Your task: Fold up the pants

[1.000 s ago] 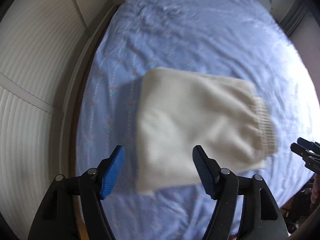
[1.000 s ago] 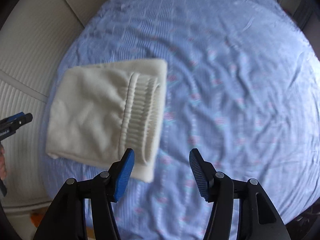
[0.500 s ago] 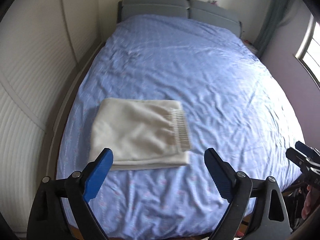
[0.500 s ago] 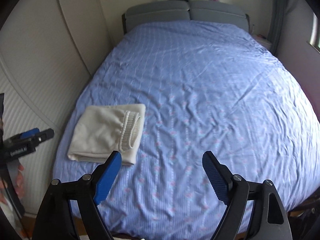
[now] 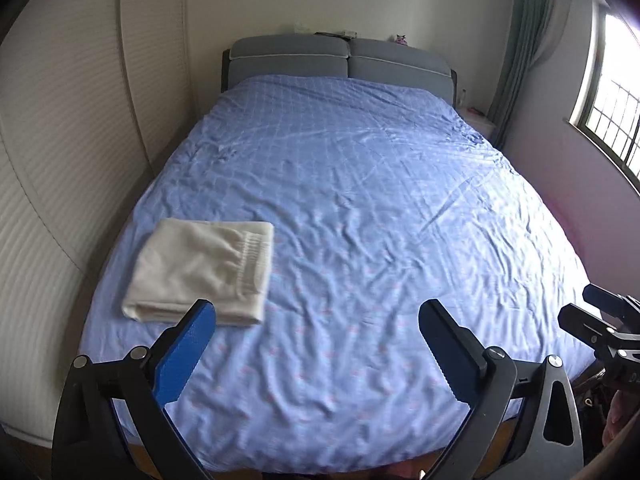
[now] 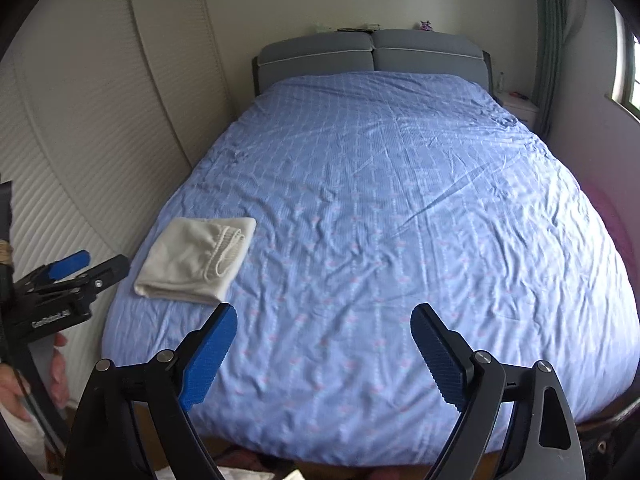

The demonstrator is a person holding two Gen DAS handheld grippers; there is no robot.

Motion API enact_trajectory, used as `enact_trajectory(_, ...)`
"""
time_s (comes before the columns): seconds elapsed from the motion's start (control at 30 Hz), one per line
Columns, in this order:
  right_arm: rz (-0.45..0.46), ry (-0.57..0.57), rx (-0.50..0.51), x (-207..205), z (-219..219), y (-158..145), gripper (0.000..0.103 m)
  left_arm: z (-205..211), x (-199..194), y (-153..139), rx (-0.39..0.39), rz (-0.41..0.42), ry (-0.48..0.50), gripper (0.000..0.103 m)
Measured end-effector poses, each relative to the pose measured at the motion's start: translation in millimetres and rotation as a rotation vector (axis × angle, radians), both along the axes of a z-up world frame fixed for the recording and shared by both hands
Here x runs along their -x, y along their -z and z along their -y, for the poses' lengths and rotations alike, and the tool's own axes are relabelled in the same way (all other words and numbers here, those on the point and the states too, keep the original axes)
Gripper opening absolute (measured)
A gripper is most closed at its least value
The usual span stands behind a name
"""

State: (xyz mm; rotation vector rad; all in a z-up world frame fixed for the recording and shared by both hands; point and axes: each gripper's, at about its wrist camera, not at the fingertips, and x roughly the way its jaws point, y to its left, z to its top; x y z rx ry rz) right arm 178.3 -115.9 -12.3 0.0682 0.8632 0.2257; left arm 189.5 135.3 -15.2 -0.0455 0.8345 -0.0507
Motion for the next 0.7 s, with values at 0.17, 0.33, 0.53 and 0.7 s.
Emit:
enact_trajectory(0.17,0.008,-0.03,0.008,22,55,-4,0.089,60,33,-9,-0.015,0.021,-0.025,0.103)
enact_trajectory(0.33,0.021,-0.026,0.012,42,96,-13,0.089,108,58,-22,-0.029,0.03,-0.012,0.103)
enact_trajectory(0.53,0.056,0.01,-0.02,63,131,-27,0.089,148,81,-41,-0.06,0.077,0.034,0.103)
enact_trajectory(0.7,0.084,0.029,-0.03,75,145,-36,0.089,164,92,-53,-0.063,0.111,0.057,0.103)
